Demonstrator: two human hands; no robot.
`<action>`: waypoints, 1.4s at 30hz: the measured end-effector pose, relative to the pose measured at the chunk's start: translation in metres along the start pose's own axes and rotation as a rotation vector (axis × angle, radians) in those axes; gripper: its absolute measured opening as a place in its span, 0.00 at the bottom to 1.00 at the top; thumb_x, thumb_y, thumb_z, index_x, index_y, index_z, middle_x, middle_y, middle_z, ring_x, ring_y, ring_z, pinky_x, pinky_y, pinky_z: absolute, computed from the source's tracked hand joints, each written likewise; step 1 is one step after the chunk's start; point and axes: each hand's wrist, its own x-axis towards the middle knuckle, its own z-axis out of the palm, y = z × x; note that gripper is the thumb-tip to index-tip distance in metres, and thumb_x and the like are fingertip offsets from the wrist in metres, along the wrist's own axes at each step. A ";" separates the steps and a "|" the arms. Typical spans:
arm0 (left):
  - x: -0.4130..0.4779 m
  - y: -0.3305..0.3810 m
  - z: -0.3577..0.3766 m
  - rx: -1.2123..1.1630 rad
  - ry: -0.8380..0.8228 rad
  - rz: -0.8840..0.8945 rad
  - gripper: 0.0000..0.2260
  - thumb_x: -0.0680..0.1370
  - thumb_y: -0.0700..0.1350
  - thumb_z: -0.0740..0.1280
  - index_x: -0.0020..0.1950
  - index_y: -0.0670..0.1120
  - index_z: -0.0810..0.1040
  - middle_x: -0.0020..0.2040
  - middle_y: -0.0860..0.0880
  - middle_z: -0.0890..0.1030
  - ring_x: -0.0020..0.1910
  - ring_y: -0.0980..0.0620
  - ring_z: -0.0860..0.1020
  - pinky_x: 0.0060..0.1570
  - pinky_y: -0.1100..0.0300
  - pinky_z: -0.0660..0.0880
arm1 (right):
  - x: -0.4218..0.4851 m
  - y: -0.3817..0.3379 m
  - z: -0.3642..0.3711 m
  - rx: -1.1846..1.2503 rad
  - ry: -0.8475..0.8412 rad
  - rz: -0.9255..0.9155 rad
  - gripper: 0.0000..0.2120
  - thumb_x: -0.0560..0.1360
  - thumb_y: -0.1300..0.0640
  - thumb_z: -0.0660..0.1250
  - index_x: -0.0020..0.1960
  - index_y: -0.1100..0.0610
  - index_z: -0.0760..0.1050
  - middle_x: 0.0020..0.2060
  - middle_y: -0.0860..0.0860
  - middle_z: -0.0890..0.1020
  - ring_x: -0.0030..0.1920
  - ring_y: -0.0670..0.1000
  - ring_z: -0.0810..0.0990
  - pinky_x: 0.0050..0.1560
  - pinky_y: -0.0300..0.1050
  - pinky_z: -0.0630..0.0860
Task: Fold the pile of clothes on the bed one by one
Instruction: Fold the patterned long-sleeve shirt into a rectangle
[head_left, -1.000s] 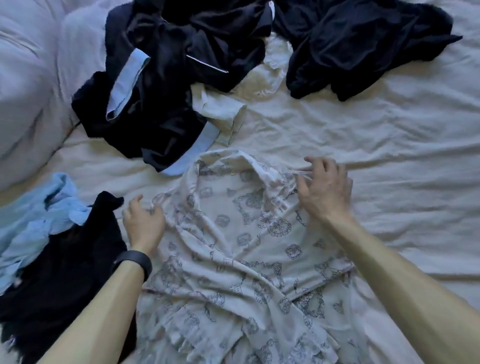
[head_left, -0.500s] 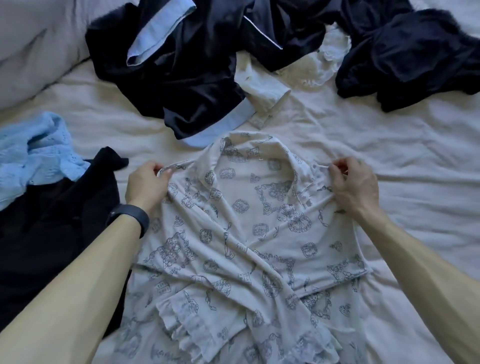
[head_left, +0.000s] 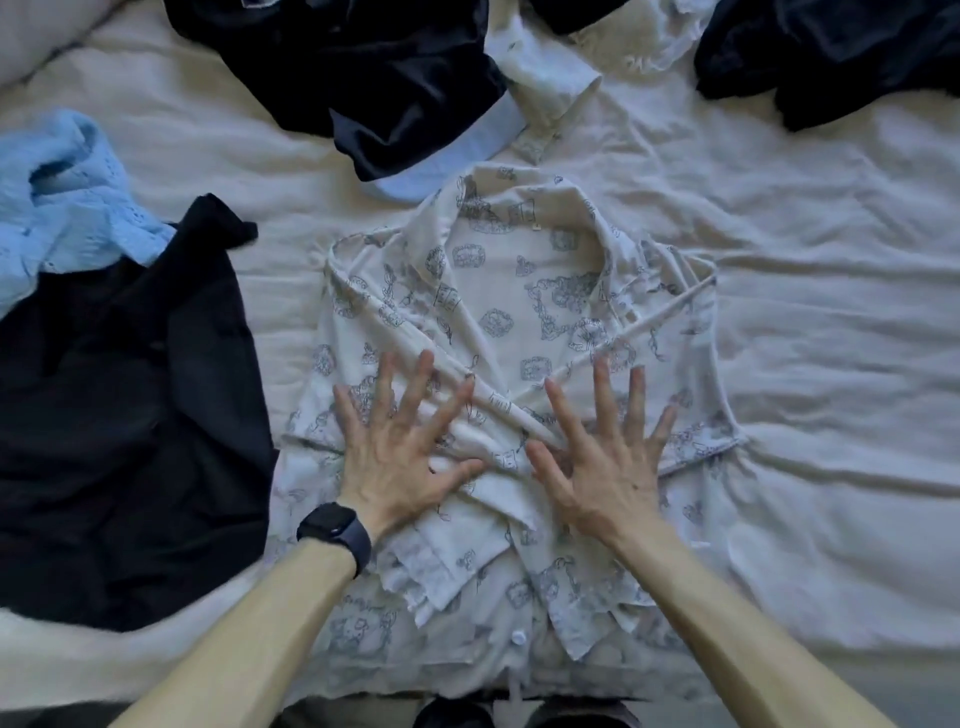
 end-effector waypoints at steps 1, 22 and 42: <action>-0.004 -0.006 0.005 0.018 -0.022 -0.018 0.42 0.71 0.79 0.52 0.81 0.63 0.49 0.83 0.46 0.43 0.80 0.38 0.41 0.68 0.23 0.39 | 0.002 0.004 0.004 -0.028 -0.052 0.031 0.35 0.78 0.26 0.40 0.82 0.37 0.44 0.82 0.51 0.37 0.80 0.61 0.34 0.73 0.77 0.38; -0.052 -0.010 -0.007 0.101 0.270 0.498 0.12 0.75 0.38 0.65 0.56 0.46 0.81 0.49 0.43 0.81 0.46 0.42 0.80 0.49 0.48 0.75 | -0.191 0.009 0.045 0.044 0.228 -0.126 0.11 0.73 0.51 0.62 0.50 0.51 0.82 0.43 0.50 0.79 0.43 0.59 0.78 0.42 0.52 0.72; -0.303 0.034 0.047 -1.001 0.094 -1.146 0.40 0.75 0.56 0.74 0.79 0.48 0.55 0.74 0.41 0.68 0.71 0.37 0.69 0.67 0.45 0.66 | -0.280 0.060 0.058 0.908 0.139 0.913 0.50 0.63 0.35 0.77 0.76 0.55 0.60 0.71 0.58 0.70 0.71 0.61 0.70 0.72 0.60 0.67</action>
